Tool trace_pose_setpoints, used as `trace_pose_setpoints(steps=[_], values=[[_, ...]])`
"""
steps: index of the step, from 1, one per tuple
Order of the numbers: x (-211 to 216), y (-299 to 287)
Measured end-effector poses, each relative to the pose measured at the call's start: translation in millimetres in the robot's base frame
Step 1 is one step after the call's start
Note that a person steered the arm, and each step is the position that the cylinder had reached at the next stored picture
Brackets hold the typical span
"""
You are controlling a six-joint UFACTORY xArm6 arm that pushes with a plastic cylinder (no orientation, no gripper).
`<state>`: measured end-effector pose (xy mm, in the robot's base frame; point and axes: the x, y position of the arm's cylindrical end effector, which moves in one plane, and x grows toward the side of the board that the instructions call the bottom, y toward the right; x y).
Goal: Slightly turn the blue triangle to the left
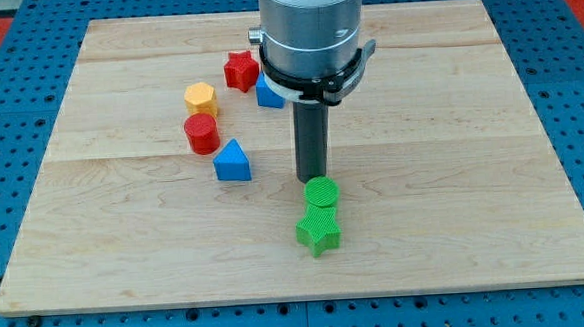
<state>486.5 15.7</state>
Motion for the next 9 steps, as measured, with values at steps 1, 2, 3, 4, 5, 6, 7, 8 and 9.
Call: trace_pose_setpoints(steps=[1,2,3,4,5,6,7,8,9], values=[[-2.1,-2.7],[-2.1,-6.3],[-2.4,-10.5],[-5.1,-23.5],[-7.6,-37.1],[-11.5,-54.0],[-11.5,-54.8],[-12.6,-56.4],[-12.6,-56.4]])
